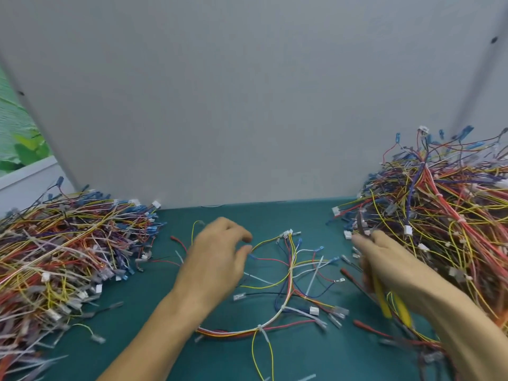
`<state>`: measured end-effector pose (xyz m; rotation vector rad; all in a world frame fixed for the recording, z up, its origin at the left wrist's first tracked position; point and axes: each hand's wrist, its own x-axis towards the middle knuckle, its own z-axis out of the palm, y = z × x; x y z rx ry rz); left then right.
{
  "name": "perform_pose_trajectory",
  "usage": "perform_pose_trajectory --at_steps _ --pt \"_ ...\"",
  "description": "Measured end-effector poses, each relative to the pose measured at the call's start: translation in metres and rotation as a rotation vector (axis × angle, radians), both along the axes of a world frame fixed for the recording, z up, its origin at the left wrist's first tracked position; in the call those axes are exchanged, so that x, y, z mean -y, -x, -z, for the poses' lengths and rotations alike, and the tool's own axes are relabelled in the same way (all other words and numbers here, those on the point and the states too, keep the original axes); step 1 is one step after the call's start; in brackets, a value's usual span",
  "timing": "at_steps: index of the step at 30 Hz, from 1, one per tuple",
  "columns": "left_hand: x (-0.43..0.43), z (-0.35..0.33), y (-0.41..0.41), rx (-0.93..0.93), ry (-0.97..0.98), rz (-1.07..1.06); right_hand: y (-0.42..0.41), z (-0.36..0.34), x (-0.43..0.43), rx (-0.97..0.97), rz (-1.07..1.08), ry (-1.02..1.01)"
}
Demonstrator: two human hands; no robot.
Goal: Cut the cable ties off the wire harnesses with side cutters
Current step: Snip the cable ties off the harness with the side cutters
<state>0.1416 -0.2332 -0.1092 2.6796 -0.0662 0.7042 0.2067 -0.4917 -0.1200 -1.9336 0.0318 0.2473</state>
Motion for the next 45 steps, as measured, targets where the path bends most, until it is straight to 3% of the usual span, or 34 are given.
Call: perform_pose_trajectory --at_steps 3,6,12,15,19,22,25,45 --pt "0.028 0.012 -0.019 -0.107 0.022 0.112 0.0 -0.001 0.001 -0.01 -0.093 0.275" --pt "0.05 0.029 -0.038 -0.235 0.018 0.12 0.005 -0.007 -0.001 -0.007 -0.182 0.377" --pt "0.065 0.059 -0.052 -0.284 0.146 0.003 0.006 -0.008 -0.003 0.236 -0.323 0.666" --pt "0.061 0.063 -0.052 -0.274 0.321 -0.021 0.011 -0.007 -0.009 0.3 -0.376 0.857" --pt "0.051 0.069 -0.05 -0.366 0.705 -0.027 0.022 0.001 -0.027 0.441 -0.247 1.112" --pt "0.048 0.072 -0.047 -0.413 1.105 0.04 0.028 0.011 -0.04 0.488 -0.245 1.203" --pt "0.047 0.071 -0.046 -0.412 1.252 0.11 0.03 0.019 -0.045 0.553 -0.264 1.253" --pt "0.054 0.073 -0.044 -0.322 1.191 0.187 0.031 0.016 -0.047 0.539 -0.277 1.23"
